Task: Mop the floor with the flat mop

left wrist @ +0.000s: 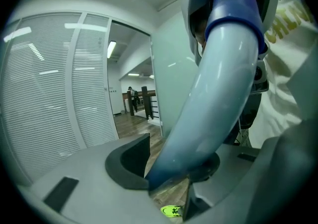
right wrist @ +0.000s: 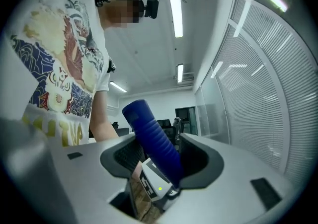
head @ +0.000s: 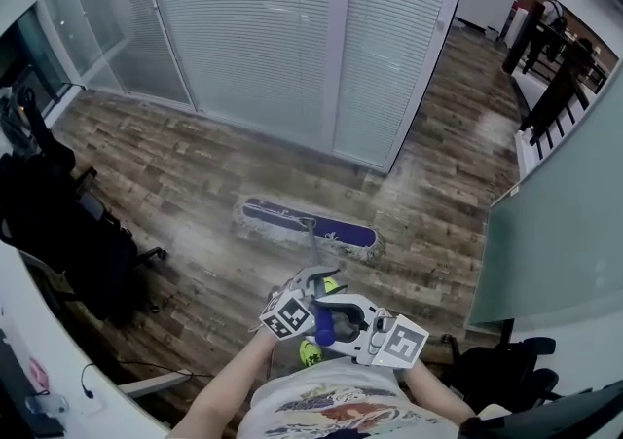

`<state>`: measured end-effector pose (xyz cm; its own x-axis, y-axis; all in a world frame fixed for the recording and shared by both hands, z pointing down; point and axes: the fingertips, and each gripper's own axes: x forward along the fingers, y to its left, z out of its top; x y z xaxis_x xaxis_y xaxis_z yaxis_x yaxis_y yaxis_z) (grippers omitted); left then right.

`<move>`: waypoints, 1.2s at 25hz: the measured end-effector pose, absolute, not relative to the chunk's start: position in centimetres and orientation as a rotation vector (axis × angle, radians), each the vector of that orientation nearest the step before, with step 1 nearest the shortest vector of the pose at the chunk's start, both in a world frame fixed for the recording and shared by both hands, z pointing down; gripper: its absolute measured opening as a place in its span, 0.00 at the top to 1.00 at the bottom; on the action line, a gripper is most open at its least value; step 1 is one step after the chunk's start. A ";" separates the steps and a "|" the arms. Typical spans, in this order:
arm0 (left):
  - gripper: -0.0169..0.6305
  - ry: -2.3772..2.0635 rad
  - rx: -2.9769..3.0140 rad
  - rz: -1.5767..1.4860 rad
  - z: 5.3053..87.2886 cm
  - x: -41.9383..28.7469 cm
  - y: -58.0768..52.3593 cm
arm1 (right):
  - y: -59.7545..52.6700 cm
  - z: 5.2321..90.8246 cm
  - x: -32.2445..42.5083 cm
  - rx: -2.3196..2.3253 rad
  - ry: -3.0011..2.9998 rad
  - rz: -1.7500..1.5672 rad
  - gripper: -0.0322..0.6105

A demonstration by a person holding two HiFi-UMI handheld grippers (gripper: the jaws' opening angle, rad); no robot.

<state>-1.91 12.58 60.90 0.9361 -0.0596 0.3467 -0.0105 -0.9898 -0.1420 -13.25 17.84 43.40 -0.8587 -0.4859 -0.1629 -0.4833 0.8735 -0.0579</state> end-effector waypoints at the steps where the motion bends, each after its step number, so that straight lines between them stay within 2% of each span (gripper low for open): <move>1: 0.77 0.042 -2.947 -0.542 61.1 -1.7 12.0 | 17.2 43.6 -13.1 -0.735 2.874 -0.031 0.61; 10: 0.77 0.032 -2.918 -0.609 63.0 2.0 1.9 | 7.4 45.6 -9.6 -0.661 2.924 -0.033 0.60; 23: 0.76 0.099 -2.925 -0.652 63.1 13.1 -21.0 | -14.7 46.5 2.6 -0.677 2.934 -0.075 0.59; 30: 0.69 0.013 -2.952 -0.773 63.9 15.8 -27.2 | -21.0 47.3 5.4 -0.659 2.935 -0.199 0.58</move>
